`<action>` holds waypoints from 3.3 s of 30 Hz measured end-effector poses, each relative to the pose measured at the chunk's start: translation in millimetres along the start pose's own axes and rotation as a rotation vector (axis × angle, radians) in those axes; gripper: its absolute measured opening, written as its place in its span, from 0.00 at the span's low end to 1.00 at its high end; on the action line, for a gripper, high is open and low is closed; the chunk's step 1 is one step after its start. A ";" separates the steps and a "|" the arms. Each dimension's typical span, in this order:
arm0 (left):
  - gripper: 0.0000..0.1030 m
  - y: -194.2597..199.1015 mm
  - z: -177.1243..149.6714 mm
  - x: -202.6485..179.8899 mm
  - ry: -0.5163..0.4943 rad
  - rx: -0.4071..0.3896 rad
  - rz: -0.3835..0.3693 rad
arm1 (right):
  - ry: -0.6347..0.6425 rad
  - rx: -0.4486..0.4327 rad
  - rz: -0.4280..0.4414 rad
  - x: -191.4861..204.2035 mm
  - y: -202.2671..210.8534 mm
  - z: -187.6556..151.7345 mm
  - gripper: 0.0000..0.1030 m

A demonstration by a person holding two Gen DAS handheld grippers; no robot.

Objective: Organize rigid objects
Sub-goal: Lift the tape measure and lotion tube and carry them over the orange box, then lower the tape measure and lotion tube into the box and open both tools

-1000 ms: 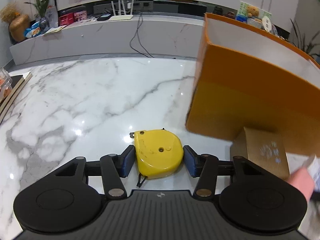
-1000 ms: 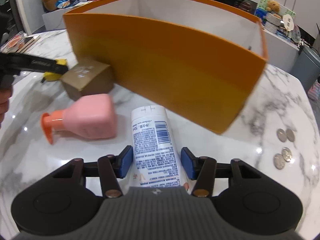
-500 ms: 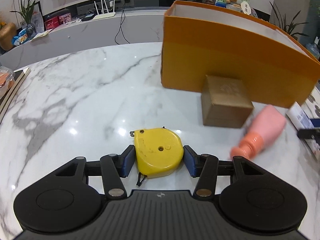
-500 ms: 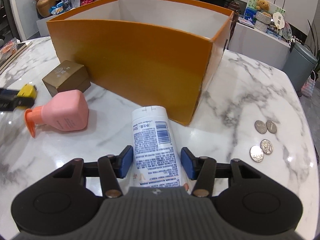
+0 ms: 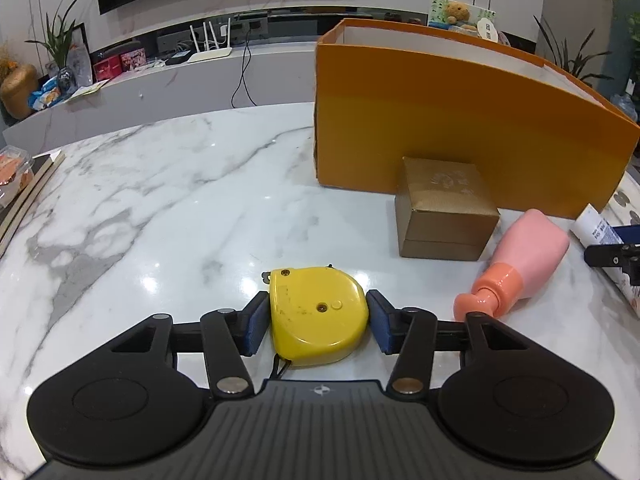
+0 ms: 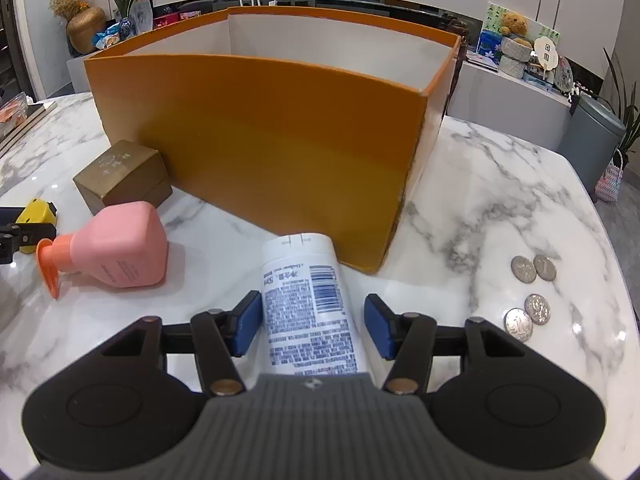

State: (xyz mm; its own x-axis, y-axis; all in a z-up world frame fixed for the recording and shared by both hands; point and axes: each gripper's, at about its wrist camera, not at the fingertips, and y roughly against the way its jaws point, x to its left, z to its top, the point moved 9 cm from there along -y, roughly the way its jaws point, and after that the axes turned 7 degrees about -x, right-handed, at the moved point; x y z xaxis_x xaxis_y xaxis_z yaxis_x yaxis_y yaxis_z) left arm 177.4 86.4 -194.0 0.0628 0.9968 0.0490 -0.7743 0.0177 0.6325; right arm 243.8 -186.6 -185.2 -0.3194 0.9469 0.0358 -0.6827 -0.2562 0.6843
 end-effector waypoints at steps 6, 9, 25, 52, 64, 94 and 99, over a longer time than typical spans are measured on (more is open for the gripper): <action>0.57 1.8 0.3 -2.0 -0.011 0.035 -0.020 | 0.020 0.011 0.008 3.7 1.6 0.0 0.47; 0.57 5.4 0.0 -5.0 -0.040 0.040 -0.029 | 0.029 0.022 0.002 3.4 2.7 0.5 0.45; 0.57 38.8 31.6 2.7 -0.015 -0.018 -0.029 | -0.021 -0.038 0.035 15.2 43.0 34.8 0.44; 0.57 19.4 206.5 -52.2 -0.109 -0.110 -0.146 | -0.072 -0.246 0.055 0.7 63.4 210.5 0.44; 0.57 -50.1 203.5 -72.3 -0.160 -0.004 -0.170 | -0.048 -0.106 0.023 -10.5 -6.6 205.8 0.44; 0.57 -131.6 180.8 -68.2 -0.207 0.184 -0.090 | -0.011 0.093 0.010 -3.4 -105.9 205.3 0.45; 0.57 -134.8 177.2 -69.1 -0.262 0.178 -0.065 | -0.033 0.115 0.017 -3.3 -115.4 203.6 0.45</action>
State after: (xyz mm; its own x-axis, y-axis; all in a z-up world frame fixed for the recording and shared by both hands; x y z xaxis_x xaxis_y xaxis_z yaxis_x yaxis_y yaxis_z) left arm 389.0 1.4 -145.7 0.2858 0.9399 0.1868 -0.6424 0.0433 0.7651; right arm 457.4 -120.7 -116.0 -0.3069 0.9491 0.0710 -0.5968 -0.2500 0.7624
